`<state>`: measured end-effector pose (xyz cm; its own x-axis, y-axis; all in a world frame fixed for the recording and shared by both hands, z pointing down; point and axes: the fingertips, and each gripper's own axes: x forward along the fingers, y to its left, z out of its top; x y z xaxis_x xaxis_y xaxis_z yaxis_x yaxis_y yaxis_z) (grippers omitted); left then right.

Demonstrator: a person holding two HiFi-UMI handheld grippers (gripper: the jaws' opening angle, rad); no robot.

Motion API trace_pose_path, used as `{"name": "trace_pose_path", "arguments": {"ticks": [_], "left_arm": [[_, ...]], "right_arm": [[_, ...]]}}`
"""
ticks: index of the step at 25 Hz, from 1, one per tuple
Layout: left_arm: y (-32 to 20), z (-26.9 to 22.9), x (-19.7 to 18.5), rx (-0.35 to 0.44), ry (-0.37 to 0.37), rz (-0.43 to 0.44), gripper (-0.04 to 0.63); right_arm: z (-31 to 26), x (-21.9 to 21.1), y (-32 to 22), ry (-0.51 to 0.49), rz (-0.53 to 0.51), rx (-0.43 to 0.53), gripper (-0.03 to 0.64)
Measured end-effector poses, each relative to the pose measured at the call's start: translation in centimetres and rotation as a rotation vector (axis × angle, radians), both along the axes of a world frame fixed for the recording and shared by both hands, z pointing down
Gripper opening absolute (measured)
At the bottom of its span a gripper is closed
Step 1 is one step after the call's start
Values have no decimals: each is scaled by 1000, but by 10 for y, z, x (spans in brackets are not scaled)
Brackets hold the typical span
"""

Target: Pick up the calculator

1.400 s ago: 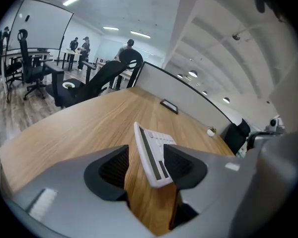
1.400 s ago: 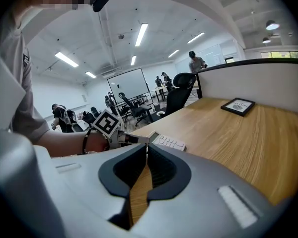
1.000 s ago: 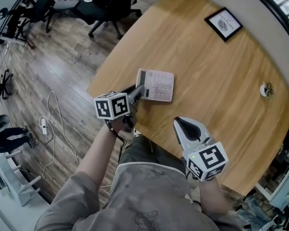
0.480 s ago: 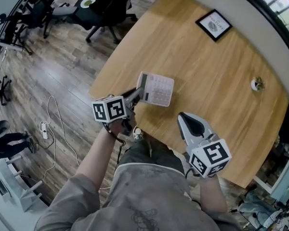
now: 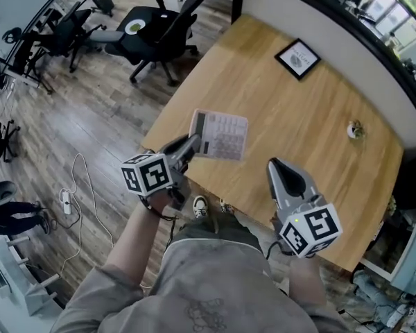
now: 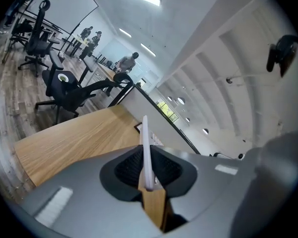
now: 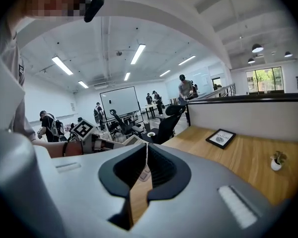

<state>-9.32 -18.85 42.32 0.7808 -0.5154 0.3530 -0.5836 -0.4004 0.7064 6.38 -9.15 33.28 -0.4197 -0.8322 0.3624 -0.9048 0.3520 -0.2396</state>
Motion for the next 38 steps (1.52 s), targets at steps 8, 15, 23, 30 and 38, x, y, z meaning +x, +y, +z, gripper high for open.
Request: {"name": "trace_pose_path", "arguments": {"ticks": [8,15,23,30,38], "left_arm": [[10,-75,-29,76,79,-26,44],[31,-114,-50,123,104,-11,44],[39,-124,-57,120,122,-18,44],[44,-124,-61,114,124,-26,44],[46,-121,-59,114,134,-27,44]], "right_arm": [[-56,-14,9,27,15,113,18],[-96,-24,26,72,37,200,11],[-97,-25,26,75,34,188,11],[-93,-29,27,79,21,176,11],[-83,-29,29,80,22,163,11]]}}
